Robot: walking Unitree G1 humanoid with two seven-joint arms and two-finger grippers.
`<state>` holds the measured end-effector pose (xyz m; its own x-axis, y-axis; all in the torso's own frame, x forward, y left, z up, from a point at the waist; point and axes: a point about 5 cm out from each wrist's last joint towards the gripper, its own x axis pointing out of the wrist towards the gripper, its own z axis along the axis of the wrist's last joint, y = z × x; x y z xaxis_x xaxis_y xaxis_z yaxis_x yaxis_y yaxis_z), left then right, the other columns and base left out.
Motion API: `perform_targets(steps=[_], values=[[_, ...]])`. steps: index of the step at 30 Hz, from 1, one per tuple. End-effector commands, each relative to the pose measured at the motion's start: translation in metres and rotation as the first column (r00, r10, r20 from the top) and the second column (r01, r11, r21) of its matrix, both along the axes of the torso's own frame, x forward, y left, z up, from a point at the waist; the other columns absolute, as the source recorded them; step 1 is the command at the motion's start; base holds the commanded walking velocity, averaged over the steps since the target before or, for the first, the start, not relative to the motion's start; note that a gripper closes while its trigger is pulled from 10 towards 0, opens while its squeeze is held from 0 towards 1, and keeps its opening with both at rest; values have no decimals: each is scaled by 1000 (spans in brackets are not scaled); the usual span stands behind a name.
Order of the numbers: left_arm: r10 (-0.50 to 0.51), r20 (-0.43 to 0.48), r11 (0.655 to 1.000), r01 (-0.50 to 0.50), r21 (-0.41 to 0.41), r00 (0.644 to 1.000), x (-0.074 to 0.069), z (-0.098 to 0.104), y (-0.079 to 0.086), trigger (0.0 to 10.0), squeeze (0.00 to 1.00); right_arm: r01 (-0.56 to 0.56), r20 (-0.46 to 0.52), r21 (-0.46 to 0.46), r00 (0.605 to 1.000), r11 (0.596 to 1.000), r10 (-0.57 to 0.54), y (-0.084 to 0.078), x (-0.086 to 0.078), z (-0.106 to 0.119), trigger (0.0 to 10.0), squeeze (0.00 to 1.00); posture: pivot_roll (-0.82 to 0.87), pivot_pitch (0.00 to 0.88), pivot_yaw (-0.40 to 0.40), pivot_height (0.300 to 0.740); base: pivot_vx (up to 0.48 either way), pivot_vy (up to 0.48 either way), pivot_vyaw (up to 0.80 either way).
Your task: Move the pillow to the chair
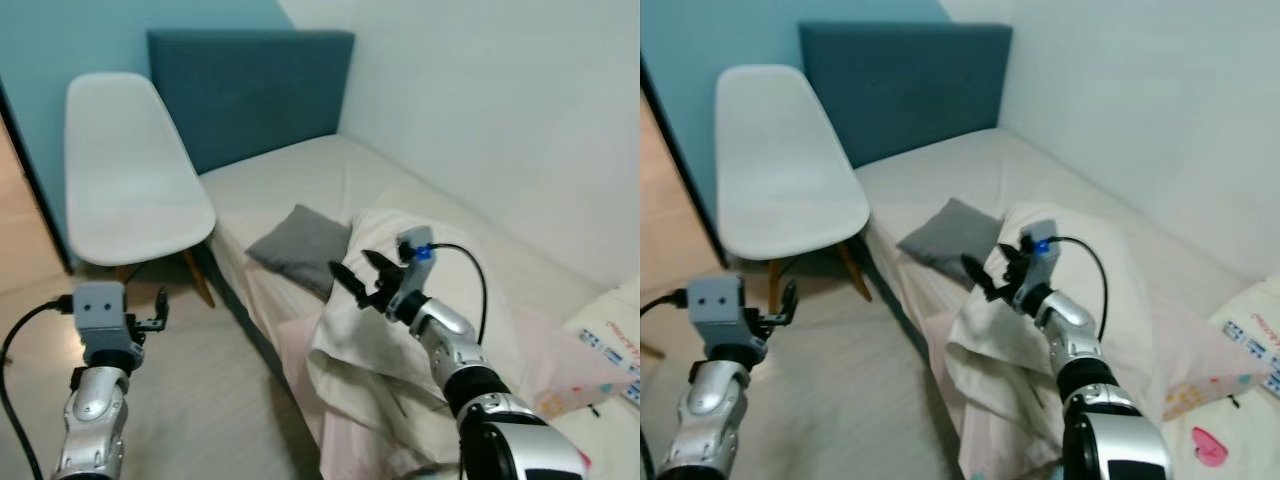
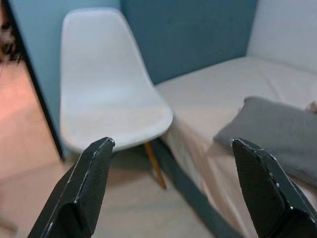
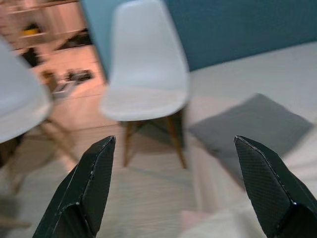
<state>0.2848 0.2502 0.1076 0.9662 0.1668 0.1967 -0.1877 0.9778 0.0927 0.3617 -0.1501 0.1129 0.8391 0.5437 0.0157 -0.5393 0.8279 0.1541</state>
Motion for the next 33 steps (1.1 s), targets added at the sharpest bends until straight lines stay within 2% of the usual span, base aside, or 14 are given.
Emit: perform_targets(steps=[1,3,5,6,7,9,11,12,14,15,18,22,29,33], values=[[-22,-16,1000,23,15,1000,-1,1,-5,10000,0,72,-18,-39,997,997,-73,-15,0,-4,10000,0,-9,0,-103,740,337,0,0],[-30,-17,999,30,18,999,-1,2,-6,10000,0,107,-21,-53,994,993,-108,-19,1,-3,10000,0,-10,0,-103,740,336,0,-275],[-56,-32,998,56,4,998,1,2,-12,10000,0,216,-45,-66,975,974,-219,-38,4,-1,10000,0,-20,0,-102,740,163,0,-763],[-56,-32,998,56,4,998,1,2,-12,10000,0,216,-45,-66,975,974,-219,-38,4,-1,10000,0,-20,0,-102,740,0,0,-763],[-65,-39,998,65,-5,997,2,3,-15,10000,0,252,-51,-66,966,966,-255,-44,4,0,10000,0,-20,0,-101,740,0,0,-763],[-65,-39,998,65,-5,997,2,3,-15,10000,0,252,-51,-66,966,966,-255,-44,4,0,10000,0,-20,0,-101,740,0,0,-763],[-108,-34,994,107,-13,994,5,8,-23,10000,0,400,-73,-120,909,909,-410,-70,5,2,10000,0,-27,0,-100,740,0,0,-763],[-108,-34,994,107,-13,994,5,8,-23,10000,0,400,-73,-120,909,909,-410,-70,5,2,10000,0,-27,0,-100,740,0,0,-763],[-139,-31,990,139,3,990,8,12,-29,10000,0,495,-83,-137,858,858,-508,-91,3,4,10000,0,-34,0,-96,740,0,0,-763],[-143,-35,990,144,6,989,8,14,-31,10000,0,509,-84,-140,849,849,-522,-94,2,4,10000,0,-34,0,-96,740,0,0,-763],[-143,-42,990,144,9,989,8,16,-31,10000,0,520,-88,-146,841,842,-534,-97,1,3,10000,0,-39,0,-94,740,0,0,-763],[-135,-32,991,136,15,990,10,21,-30,10000,0,517,-110,-182,835,837,-540,-97,-1,-4,10000,0,-43,0,-92,740,0,0,0],[-92,-45,995,93,39,995,9,24,-24,10000,0,483,-174,-193,840,854,-514,-89,-4,-16,10000,0,-47,0,-90,740,0,0,-781],[-59,-42,997,61,42,997,8,27,-22,10000,0,437,-233,-196,849,878,-474,-80,-6,-25,10000,0,-49,0,-94,740,0,0,-781]])
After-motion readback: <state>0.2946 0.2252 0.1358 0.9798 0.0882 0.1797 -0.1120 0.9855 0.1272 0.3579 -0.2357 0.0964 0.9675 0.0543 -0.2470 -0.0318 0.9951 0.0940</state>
